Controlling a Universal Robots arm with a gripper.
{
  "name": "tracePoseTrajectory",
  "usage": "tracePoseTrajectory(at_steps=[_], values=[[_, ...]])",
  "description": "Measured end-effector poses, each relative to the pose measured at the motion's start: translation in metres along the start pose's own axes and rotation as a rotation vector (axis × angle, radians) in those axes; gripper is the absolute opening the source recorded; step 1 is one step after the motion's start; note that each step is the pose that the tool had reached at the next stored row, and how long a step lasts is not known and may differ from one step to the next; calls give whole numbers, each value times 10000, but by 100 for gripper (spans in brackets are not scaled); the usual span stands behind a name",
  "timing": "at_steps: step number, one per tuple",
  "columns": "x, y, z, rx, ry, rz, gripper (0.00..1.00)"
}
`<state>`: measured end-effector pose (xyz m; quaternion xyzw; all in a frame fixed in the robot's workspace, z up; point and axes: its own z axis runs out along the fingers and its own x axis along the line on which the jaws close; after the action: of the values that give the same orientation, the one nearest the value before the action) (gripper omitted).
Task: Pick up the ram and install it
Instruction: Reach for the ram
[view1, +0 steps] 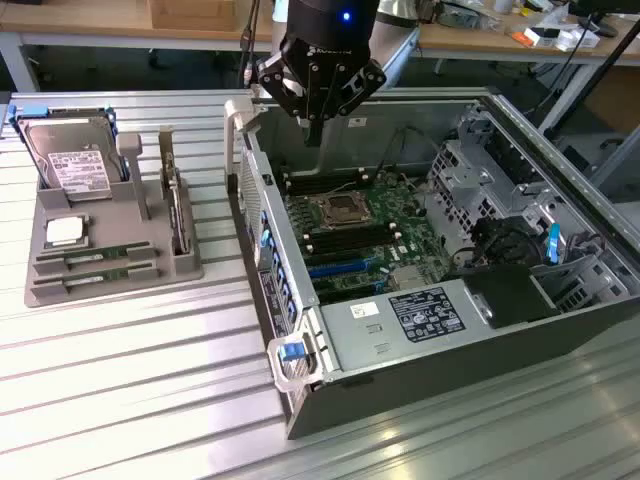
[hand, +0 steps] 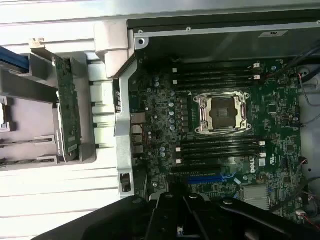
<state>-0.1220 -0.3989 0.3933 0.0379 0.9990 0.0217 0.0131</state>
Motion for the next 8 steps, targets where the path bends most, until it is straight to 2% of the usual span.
tracePoseTrajectory(at_steps=[2, 8], values=[[49, -4, -2, -1, 0, 0, 11], [89, -7, -2, 0, 0, 0, 11]])
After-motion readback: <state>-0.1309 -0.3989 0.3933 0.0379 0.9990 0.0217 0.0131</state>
